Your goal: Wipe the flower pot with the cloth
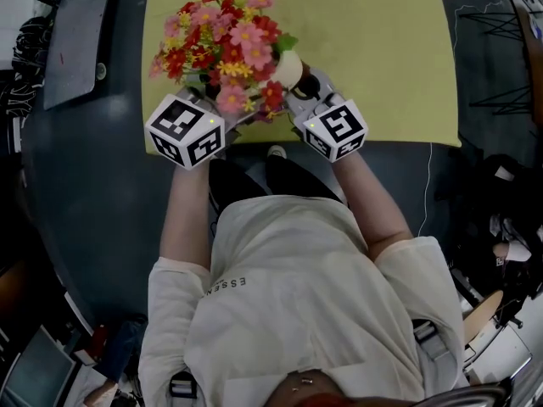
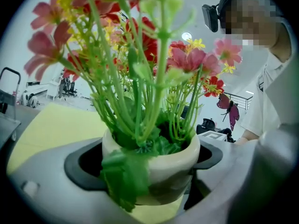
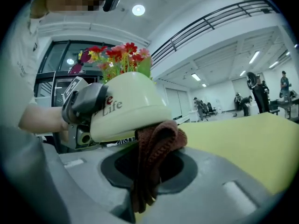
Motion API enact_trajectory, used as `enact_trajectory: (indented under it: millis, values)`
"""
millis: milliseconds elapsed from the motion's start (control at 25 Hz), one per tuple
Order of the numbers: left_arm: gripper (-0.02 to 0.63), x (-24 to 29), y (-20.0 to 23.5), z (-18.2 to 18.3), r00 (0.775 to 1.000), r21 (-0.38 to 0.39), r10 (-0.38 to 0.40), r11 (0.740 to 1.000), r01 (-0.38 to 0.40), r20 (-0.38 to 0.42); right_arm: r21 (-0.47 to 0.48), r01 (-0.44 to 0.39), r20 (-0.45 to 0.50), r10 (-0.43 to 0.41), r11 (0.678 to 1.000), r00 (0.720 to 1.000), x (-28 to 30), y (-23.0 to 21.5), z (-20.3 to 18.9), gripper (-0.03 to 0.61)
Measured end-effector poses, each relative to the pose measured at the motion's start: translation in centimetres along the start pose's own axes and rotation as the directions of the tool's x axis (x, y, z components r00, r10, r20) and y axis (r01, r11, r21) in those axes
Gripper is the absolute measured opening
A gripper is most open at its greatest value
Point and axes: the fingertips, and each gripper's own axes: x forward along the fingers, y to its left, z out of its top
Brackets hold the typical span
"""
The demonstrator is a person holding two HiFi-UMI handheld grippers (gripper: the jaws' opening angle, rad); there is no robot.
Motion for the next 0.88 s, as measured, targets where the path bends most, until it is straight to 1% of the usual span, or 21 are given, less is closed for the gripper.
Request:
enact_trajectory:
  millis: [120,200,360,600,680,720,800,880]
  values:
    - [0.561,0.2,0.0,-0.1,1.000,-0.012,0.007,1.000,-0.007,0.013,-0.005,-0.062,-0.003,0.062,0.998,0.998,0.4,1.9,-0.3,0.058]
    - [0.561,0.2,0.0,0.1,1.000,-0.010,0.010,1.000,-0.009,0.018,0.008,-0.094,-0.005,0.094,0.996,0.996,0.7,3.2,-0.6,0.058]
    - [0.560,0.2,0.2,-0.1,1.000,0.003,0.025,1.000,-0.025,0.012,0.008,-0.125,-0.036,0.125,0.992,0.992,0.9,5.0,-1.5,0.058]
    - [0.560,0.5,0.8,-0.7,0.998,-0.015,0.062,0.998,-0.062,0.012,0.030,-0.182,-0.082,0.184,0.983,0.980,0.3,6.5,-3.0,0.058]
    - [0.560,0.5,1.2,-0.8,0.998,0.002,0.063,0.998,-0.063,0.007,0.029,-0.153,-0.119,0.156,0.988,0.981,0.3,5.6,-3.7,0.058]
    - [0.561,0.5,1.4,-0.9,0.998,0.019,0.060,0.998,-0.060,-0.001,0.031,-0.119,-0.142,0.122,0.992,0.982,0.3,4.6,-4.1,0.058]
    - [0.561,0.0,1.8,-1.6,0.998,0.069,0.050,0.996,-0.048,-0.027,0.043,-0.021,-0.184,0.029,0.999,0.983,-0.1,2.0,-4.9,0.058]
    - [0.560,-0.9,2.3,-3.0,0.997,0.115,0.040,0.993,-0.033,-0.060,0.053,0.092,-0.213,-0.079,0.994,0.974,-0.9,-0.7,-5.5,0.058]
